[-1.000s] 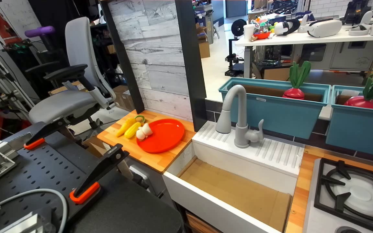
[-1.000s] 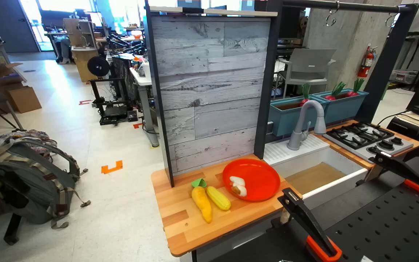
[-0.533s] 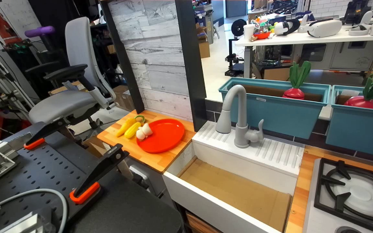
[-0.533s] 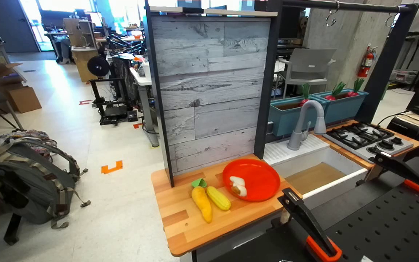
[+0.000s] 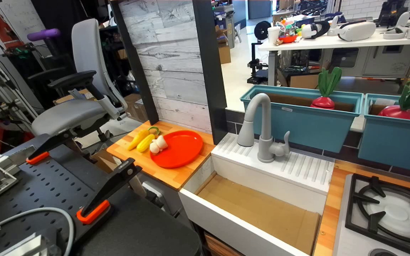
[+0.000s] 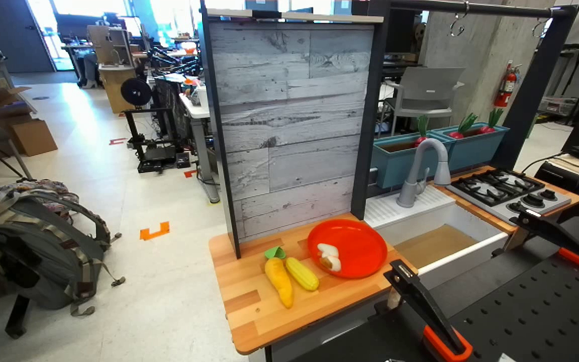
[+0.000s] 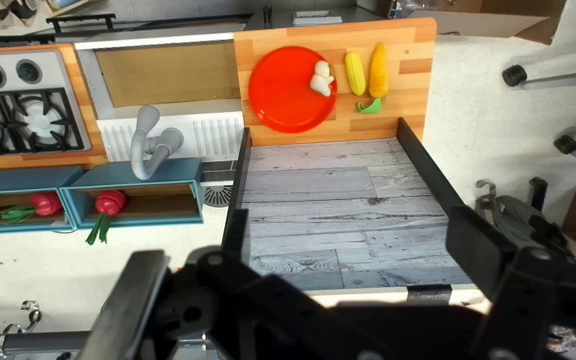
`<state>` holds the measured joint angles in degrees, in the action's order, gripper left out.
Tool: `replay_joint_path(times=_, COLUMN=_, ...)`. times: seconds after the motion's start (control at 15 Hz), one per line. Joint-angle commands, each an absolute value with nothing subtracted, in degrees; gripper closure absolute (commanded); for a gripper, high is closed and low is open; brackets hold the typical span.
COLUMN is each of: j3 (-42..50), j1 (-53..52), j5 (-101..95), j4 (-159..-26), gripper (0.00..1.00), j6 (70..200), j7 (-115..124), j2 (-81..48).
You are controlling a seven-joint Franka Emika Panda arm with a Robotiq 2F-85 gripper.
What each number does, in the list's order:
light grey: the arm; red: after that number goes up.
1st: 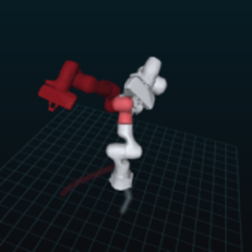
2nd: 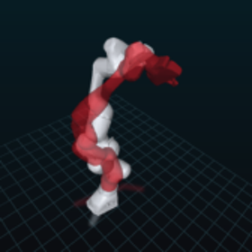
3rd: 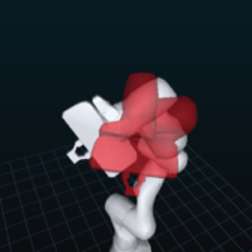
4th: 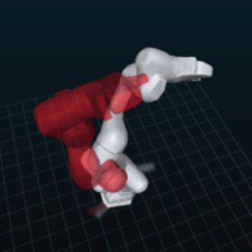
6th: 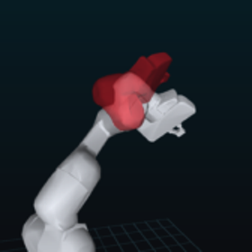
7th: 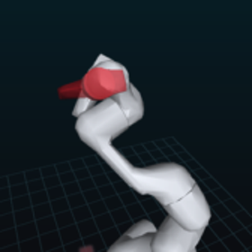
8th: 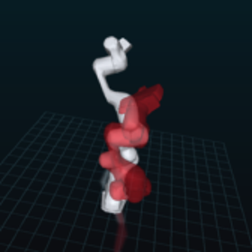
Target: Move the faucet of the sink to the left.
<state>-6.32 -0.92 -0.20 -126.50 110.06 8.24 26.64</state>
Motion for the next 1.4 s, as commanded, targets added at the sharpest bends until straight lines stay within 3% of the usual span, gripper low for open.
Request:
replay_joint_path(times=0.0, j3=-5.9, j1=-1.4, j5=-0.4, j4=-126.4, gripper=0.00, j6=109.9, j7=8.4, j2=26.6)
replay_joint_path(times=0.53, j3=-4.4, j1=-0.5, j5=-0.6, j4=-125.5, gripper=0.00, j6=112.4, j7=7.9, j2=23.0)
replay_joint_path(times=1.33, j3=3.2, j1=3.9, j5=0.5, j4=-118.4, gripper=0.00, j6=113.1, j7=4.7, j2=6.7)
